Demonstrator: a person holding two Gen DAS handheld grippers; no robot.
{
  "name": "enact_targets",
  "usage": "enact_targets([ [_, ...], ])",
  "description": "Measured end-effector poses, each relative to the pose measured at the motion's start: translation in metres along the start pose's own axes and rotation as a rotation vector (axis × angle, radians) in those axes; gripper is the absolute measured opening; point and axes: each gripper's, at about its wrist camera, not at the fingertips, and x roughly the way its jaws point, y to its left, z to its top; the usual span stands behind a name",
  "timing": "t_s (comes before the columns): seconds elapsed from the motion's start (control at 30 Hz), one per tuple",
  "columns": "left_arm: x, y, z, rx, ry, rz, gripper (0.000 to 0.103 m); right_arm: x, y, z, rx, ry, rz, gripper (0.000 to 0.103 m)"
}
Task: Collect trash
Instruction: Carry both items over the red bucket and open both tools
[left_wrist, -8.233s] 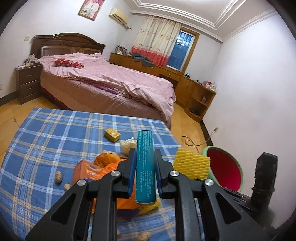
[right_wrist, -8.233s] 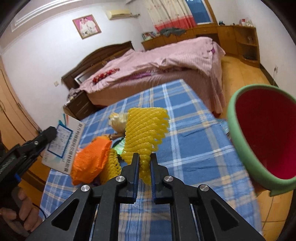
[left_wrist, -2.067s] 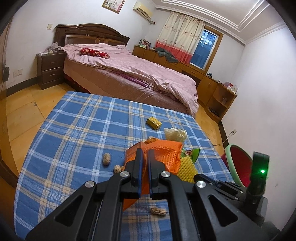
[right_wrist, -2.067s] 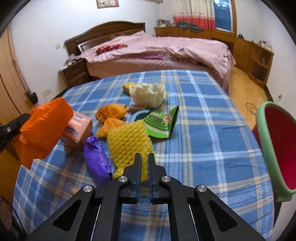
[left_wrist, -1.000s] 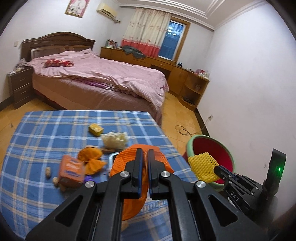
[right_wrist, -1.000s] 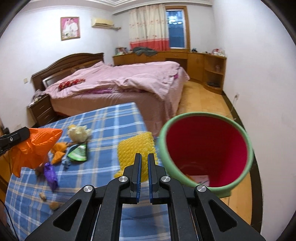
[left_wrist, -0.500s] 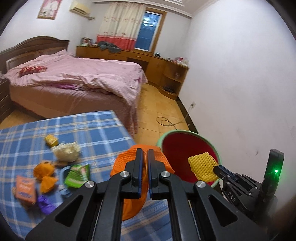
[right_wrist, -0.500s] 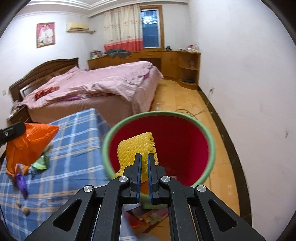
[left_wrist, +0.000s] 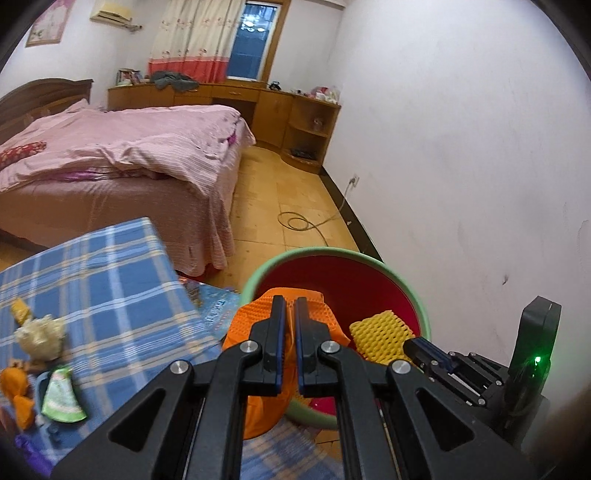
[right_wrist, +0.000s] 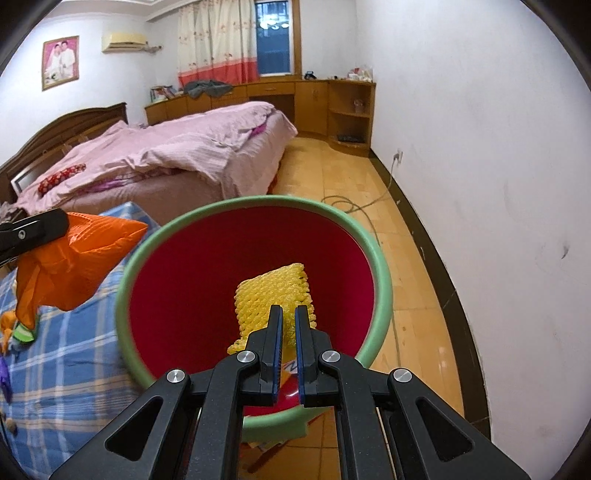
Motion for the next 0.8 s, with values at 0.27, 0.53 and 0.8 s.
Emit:
enact_targets([
  [0.27, 0.044, -0.012, -0.004, 0.023, 0.062, -0.027, 0.003, 0.028, -0.012, 0.001, 0.031, 0.035, 0.009, 0.006],
  [0.53, 0.059, -0.016, -0.011, 0.026, 0.103, -0.045, 0.016, 0.034, -0.028, -0.001, 0.104, 0.049, 0.093, 0.011],
  [0.8, 0.038, -0.019, -0.012, 0.05, 0.077, -0.023, 0.026, 0.017, -0.032, -0.004, 0.147, 0.028, 0.147, 0.025],
])
